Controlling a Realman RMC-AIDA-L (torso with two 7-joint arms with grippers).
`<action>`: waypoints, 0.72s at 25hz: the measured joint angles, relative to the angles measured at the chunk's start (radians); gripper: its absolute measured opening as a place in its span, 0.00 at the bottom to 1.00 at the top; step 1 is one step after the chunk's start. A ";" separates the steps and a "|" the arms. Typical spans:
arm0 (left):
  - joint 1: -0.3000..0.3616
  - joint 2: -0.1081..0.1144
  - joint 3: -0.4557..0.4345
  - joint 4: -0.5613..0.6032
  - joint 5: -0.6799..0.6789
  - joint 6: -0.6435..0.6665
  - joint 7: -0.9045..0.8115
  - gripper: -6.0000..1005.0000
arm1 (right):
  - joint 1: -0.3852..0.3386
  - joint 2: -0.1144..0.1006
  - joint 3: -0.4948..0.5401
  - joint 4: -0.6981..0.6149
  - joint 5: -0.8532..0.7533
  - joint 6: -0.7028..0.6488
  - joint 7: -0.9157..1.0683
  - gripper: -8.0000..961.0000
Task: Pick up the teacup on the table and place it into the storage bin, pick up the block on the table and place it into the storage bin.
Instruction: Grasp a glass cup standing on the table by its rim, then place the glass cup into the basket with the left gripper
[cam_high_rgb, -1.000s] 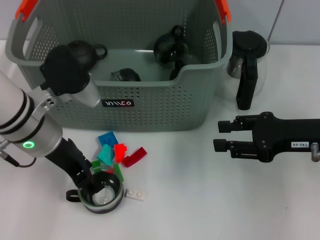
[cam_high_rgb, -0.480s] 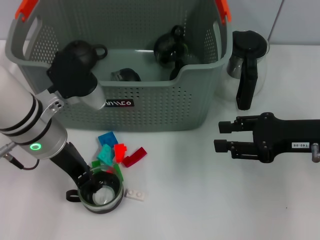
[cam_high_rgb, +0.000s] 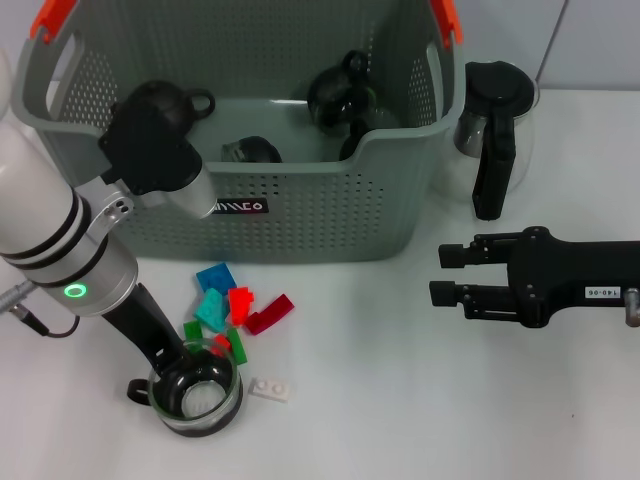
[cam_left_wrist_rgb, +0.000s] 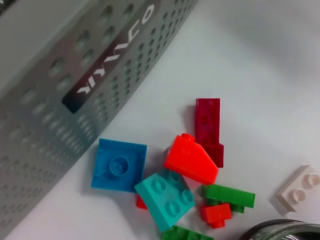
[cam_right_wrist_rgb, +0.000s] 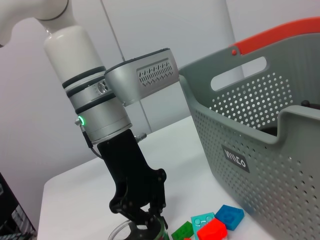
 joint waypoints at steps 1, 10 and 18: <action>0.000 0.000 0.000 0.000 0.000 0.001 -0.001 0.24 | 0.000 0.000 0.000 0.000 0.000 0.000 0.000 0.61; -0.025 0.005 -0.160 0.090 -0.084 0.164 0.088 0.05 | 0.000 0.000 0.000 0.000 0.000 -0.005 0.001 0.61; -0.142 0.117 -0.588 0.156 -0.418 0.421 0.173 0.07 | 0.000 0.000 0.000 0.000 -0.001 -0.006 0.002 0.61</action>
